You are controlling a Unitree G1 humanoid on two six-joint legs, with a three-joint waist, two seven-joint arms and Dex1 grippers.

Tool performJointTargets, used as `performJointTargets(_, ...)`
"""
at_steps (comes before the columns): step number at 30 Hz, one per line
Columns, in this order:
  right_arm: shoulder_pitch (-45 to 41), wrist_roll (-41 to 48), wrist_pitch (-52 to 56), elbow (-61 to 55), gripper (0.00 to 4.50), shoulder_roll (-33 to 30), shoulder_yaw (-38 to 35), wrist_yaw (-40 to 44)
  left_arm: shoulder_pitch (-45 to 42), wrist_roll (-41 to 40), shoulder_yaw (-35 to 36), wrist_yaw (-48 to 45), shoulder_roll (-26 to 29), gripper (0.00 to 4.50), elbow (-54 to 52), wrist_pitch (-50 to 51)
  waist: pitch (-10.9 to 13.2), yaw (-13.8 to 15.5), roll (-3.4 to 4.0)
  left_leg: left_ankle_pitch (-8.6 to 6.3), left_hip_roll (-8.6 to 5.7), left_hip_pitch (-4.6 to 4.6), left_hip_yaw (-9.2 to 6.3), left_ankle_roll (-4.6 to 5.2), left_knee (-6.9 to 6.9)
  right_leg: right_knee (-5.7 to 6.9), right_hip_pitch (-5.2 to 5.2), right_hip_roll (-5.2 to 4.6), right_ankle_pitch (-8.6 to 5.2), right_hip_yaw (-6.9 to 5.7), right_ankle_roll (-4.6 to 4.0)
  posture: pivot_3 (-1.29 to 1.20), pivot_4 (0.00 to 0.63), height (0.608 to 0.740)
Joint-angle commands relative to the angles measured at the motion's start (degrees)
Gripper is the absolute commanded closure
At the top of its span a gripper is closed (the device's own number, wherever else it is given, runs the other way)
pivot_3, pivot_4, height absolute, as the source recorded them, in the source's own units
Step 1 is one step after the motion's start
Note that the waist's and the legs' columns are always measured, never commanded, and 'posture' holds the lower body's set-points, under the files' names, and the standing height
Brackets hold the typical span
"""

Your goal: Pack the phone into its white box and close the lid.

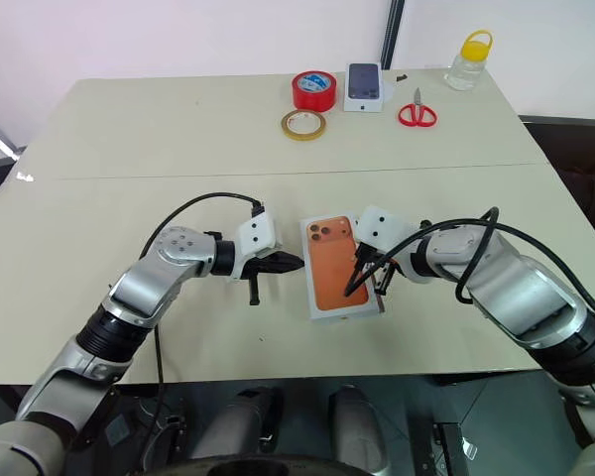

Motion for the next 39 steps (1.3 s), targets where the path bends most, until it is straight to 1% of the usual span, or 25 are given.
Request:
performJointTargets(1, 0.1, 0.3, -0.8, -3.5, 4.47, 0.7, -1.8, 1.7, -0.7, -1.3, -0.8, -0.1, -1.6, 4.50, -3.7, -0.3, 0.0, 0.0, 0.00, 0.00, 0.00, 0.00, 0.00, 0.00, 0.00, 0.00, 0.00, 0.00, 0.00, 0.00, 0.00, 0.00, 0.150, 0.740)
performJointTargets(22, 1.6, -3.4, -1.6, -0.7, 4.47, 2.2, -2.8, 3.1, -0.8, -2.2, 0.5, 1.5, -4.5, 4.50, -2.4, 1.8, 0.0, 0.0, 0.00, 0.01, 0.00, 0.00, 0.00, -0.02, 0.00, 0.00, 0.00, 0.00, 0.00, 0.00, 0.00, 0.00, 0.150, 0.740)
performJointTargets(34, 3.0, -4.6, -2.1, 0.1, 4.47, 3.0, -3.0, 4.2, 0.9, -1.2, 0.1, 2.1, -3.5, 4.50, -1.4, 1.5, 0.0, -0.1, 0.00, 0.02, 0.00, 0.01, 0.00, -0.03, 0.00, 0.01, 0.00, 0.01, 0.00, 0.00, 0.00, 0.00, 0.150, 0.740)
performJointTargets(39, 3.4, -5.2, -3.3, 0.7, 4.47, 1.9, -4.3, 4.9, 0.9, -1.7, 1.9, 2.9, -3.2, 4.50, 0.0, 1.6, 0.0, 0.0, 0.00, 0.02, 0.00, 0.01, 0.00, -0.03, 0.01, 0.01, 0.00, 0.01, 0.00, 0.00, 0.00, 0.00, 0.150, 0.740)
